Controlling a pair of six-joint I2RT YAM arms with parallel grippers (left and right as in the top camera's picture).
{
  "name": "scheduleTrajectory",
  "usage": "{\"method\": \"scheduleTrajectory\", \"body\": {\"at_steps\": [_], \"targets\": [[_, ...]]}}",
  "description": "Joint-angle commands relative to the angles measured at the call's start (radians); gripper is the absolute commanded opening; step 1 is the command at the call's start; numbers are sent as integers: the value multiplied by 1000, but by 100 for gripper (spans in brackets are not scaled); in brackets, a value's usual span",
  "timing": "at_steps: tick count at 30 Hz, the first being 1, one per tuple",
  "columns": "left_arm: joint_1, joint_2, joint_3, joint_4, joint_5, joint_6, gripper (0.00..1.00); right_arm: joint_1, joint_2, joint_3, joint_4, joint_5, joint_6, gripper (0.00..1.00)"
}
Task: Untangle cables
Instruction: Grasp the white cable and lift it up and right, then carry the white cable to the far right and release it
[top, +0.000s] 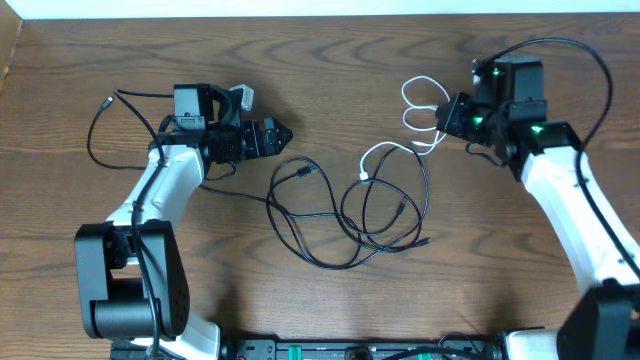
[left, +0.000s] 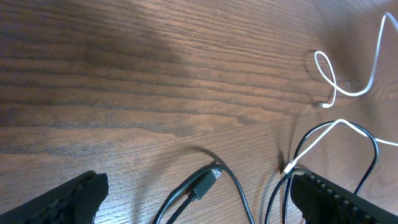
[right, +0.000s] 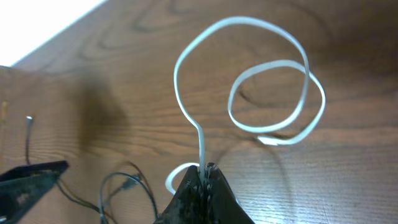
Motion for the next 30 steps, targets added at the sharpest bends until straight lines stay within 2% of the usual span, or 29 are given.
{"method": "scheduleTrajectory", "body": {"at_steps": [1,11,16,24,30], "targets": [[2,6,21,0,-8,10,100,-5,-68,9,12,15,-23,1],[2,6,21,0,-8,10,100,-5,-230,9,92,5,-23,1],[2,6,21,0,-8,10,100,-9,-242,8,92,14,-24,1],[2,6,21,0,-8,10,100,-68,-242,8,51,181,-24,1],[2,6,21,0,-8,10,100,-233,-242,8,6,448,-23,1]]}}
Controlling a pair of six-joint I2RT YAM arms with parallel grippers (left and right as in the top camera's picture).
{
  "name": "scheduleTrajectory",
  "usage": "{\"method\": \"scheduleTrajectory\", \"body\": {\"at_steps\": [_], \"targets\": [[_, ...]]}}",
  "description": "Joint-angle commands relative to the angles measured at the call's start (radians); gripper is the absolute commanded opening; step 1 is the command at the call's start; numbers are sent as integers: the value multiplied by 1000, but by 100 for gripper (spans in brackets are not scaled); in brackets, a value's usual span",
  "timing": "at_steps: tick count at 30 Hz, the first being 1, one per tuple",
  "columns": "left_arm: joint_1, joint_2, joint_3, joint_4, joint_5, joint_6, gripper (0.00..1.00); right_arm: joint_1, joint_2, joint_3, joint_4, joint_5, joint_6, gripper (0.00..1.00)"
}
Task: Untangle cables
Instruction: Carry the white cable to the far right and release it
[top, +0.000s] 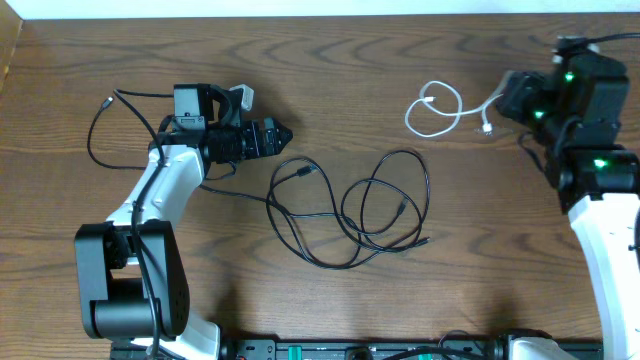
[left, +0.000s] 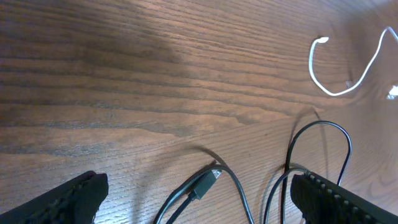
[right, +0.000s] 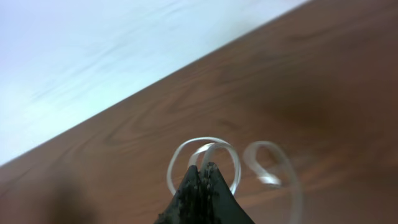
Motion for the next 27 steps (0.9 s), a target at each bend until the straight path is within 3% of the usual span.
{"method": "scheduleTrajectory", "body": {"at_steps": [1,7,11,13,21,27], "targets": [[2,6,21,0,-9,10,100,-114,-10,8,-48,221,-1,1],[1,6,21,0,-9,10,100,-330,-10,8,-121,341,159,2],[1,6,21,0,-9,10,100,-491,-10,8,-117,285,312,1],[1,6,21,0,-9,10,100,-540,-6,8,-110,233,317,1],[0,6,21,0,-9,10,100,-552,43,8,-48,227,317,1],[1,6,21,0,-9,10,100,-552,152,8,113,150,316,1]]}}
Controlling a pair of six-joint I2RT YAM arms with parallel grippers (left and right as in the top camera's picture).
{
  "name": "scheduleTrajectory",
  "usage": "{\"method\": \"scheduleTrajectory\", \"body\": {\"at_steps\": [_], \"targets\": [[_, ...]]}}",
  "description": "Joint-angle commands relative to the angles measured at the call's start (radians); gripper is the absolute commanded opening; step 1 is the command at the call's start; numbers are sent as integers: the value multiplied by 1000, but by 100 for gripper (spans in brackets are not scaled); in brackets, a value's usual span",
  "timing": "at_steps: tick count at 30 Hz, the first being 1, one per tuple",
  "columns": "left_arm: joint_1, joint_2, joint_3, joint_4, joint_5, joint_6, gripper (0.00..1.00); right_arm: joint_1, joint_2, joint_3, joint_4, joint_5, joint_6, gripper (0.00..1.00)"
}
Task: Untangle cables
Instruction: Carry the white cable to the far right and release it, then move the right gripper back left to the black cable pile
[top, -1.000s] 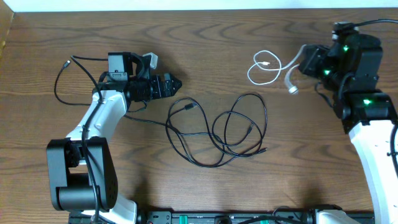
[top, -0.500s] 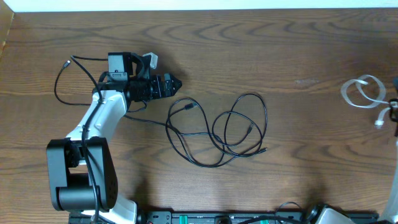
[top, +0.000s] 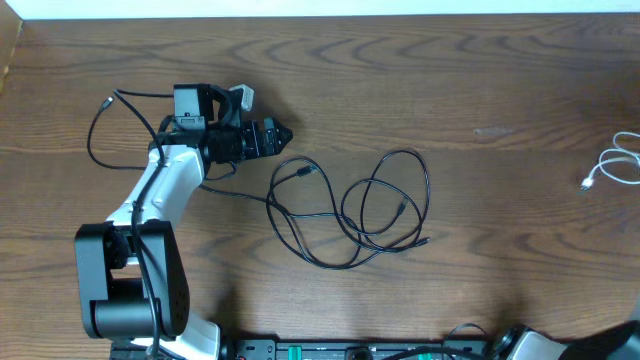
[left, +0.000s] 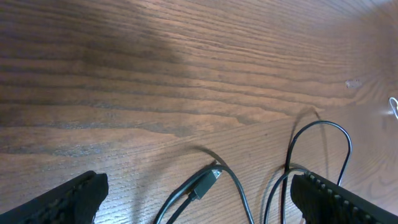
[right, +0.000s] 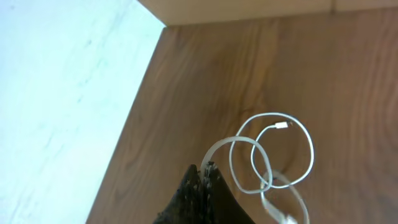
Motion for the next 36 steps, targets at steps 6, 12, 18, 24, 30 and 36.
{"method": "scheduleTrajectory", "body": {"at_steps": [6,12,18,24,30,36], "targets": [[0,6,21,0,-8,10,100,-2,137,8,72,-33,9,1],[1,6,21,0,-8,10,100,-2,195,8,67,-33,9,20],[0,6,21,0,-8,10,100,-2,201,8,48,-32,9,46],[1,6,21,0,-8,10,100,-1,202,8,-30,-32,8,50],[1,6,21,0,-8,10,100,4,203,-37,-132,-21,-2,27],[1,6,21,0,-9,10,100,53,203,-177,-124,-137,-2,1]]}}
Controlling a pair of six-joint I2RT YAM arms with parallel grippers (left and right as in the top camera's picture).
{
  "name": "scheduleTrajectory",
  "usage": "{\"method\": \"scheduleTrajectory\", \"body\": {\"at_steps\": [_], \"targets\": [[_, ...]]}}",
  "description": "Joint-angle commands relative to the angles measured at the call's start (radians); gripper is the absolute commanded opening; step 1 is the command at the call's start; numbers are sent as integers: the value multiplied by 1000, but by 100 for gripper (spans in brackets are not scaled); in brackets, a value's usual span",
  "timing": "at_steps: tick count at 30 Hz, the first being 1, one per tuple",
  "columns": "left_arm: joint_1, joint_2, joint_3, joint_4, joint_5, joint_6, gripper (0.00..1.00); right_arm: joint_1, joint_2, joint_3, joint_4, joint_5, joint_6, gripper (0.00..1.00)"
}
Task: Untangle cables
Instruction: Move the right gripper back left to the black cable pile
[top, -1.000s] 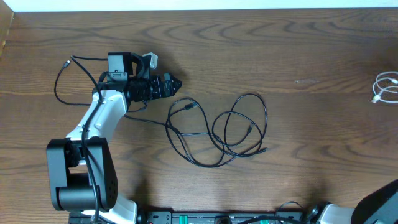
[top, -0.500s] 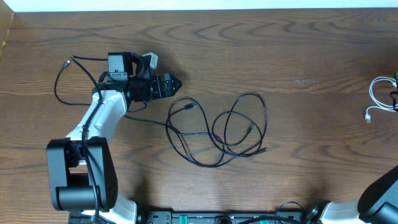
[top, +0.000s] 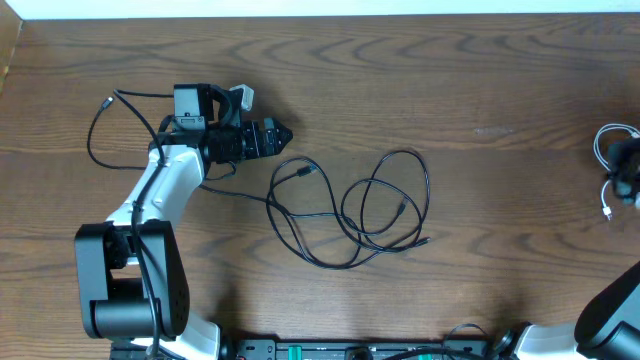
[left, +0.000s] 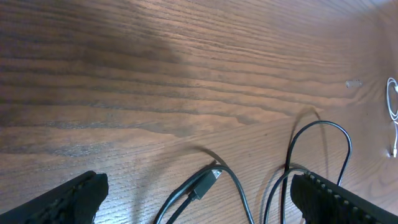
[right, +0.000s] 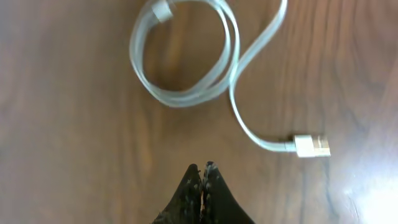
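A black cable (top: 360, 212) lies in tangled loops at the table's middle; its USB plug (left: 206, 183) shows between my left fingers. My left gripper (top: 280, 135) hovers just left of the tangle, open wide, holding nothing (left: 196, 186). The white cable (right: 186, 56) lies coiled on the wood at the far right edge (top: 604, 148), apart from the black one, its plug (right: 313, 145) flat on the table. My right gripper (right: 202, 169) is shut just beside that coil, with nothing visible between its fingers; overhead, only part of it (top: 624, 180) shows at the frame's edge.
A thin black lead (top: 98, 130) loops off the left arm at the far left. The table's back edge (top: 320, 14) meets a white wall. The white cable also shows far off in the left wrist view (left: 393, 106).
The white cable was coming out of my shut right gripper; now it lies loose on the table and the shut fingers hold nothing. The left arm and the black tangle are unchanged.
My right gripper, shut on the white cable, was at the right of the tangle with the cable still looped through the black one. Then the white cable was clear of it, further right, then at the far right edge, where it now lies released.
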Motion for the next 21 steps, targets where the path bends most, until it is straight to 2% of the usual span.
{"method": "scheduleTrajectory", "body": {"at_steps": [1,2,7,14,15,16,18,21], "targets": [[1,6,21,0,-9,10,100,48,7,-87,4,-97,-5,1],[1,6,21,0,-9,10,100,69,7,-119,13,-120,-5,2],[1,6,21,1,-8,10,100,236,7,-295,214,-148,-5,18],[1,6,21,1,-8,10,100,539,7,-354,423,-165,-2,22],[1,6,21,0,-9,10,100,584,7,-354,458,-186,-17,22],[1,6,21,0,-8,10,100,642,7,-344,517,-236,-100,23],[1,6,21,0,-9,10,100,695,6,-288,499,-266,-200,26],[1,6,21,0,-8,10,100,744,6,-130,294,-265,-272,29]]}}
